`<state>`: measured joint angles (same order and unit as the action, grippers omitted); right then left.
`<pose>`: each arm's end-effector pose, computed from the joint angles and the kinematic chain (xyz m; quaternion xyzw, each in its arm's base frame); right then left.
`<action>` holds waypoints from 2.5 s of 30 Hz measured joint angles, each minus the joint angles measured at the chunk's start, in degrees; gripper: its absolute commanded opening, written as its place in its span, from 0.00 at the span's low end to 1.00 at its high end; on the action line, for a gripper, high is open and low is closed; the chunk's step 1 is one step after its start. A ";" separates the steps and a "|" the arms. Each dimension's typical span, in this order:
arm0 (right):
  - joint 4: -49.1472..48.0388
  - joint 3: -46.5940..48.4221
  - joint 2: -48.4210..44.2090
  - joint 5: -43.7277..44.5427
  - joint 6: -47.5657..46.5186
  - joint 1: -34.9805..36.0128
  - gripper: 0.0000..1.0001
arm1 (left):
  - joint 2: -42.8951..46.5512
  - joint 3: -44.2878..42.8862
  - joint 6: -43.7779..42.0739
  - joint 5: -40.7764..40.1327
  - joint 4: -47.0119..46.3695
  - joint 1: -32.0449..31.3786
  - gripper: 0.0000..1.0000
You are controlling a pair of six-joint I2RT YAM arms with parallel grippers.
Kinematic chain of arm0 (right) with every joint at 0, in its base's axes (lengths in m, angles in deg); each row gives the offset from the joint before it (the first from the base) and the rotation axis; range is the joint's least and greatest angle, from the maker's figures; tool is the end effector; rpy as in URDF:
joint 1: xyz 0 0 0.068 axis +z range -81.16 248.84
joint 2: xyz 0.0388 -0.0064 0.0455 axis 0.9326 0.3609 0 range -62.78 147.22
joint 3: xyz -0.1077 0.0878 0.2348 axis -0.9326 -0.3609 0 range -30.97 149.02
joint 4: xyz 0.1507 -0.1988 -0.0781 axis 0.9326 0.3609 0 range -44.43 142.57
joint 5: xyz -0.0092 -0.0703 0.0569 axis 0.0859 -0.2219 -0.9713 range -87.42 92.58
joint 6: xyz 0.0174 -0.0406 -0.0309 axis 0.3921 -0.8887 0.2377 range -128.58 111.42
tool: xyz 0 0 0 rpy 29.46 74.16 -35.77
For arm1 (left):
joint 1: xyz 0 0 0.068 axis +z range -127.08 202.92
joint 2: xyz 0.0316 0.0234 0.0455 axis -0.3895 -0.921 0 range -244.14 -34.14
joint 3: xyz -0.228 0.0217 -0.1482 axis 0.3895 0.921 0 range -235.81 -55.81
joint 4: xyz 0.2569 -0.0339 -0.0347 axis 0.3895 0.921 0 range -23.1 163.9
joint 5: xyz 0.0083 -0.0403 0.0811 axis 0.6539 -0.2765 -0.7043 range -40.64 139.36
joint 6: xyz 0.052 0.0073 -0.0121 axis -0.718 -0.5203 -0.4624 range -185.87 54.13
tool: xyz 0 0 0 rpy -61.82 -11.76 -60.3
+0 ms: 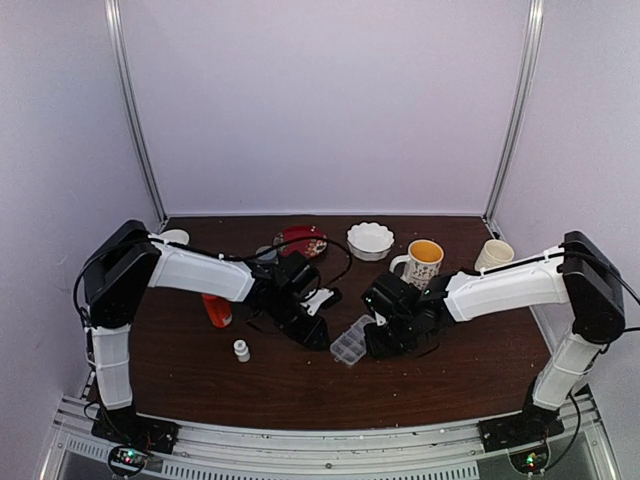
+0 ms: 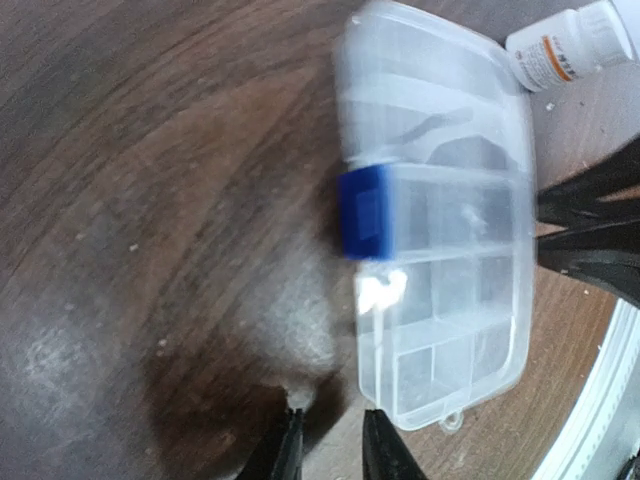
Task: Sort the pills into containers
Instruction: Rotate the pill container at the center of the board, then pick up the pill container from the center of the board.
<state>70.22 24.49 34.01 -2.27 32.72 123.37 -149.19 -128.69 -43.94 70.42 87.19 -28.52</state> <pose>0.1829 0.2617 0.1590 -0.1213 0.9697 0.1820 0.1087 0.2413 -0.3232 0.1377 0.2853 0.9123 -0.2821 0.0817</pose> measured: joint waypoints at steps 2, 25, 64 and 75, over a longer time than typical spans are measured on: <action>0.15 2.25 1.70 0.76 -1.01 -0.20 0.24 | -0.66 -0.70 -0.37 1.01 0.39 -0.02 0.24; -3.13 6.32 2.08 7.23 -1.73 -1.49 1.00 | 14.71 11.50 -0.61 -10.36 -5.22 -1.86 0.42; 17.07 22.75 14.84 10.97 7.28 -1.36 1.00 | 36.54 26.18 -1.07 -23.91 -19.52 -0.68 0.69; 12.50 21.68 15.17 8.92 4.83 0.39 0.99 | 36.24 25.51 1.46 -27.23 -20.28 -0.68 0.69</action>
<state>82.72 46.17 49.18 6.65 37.55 123.76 -112.95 -103.19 -42.48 43.19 66.91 -29.20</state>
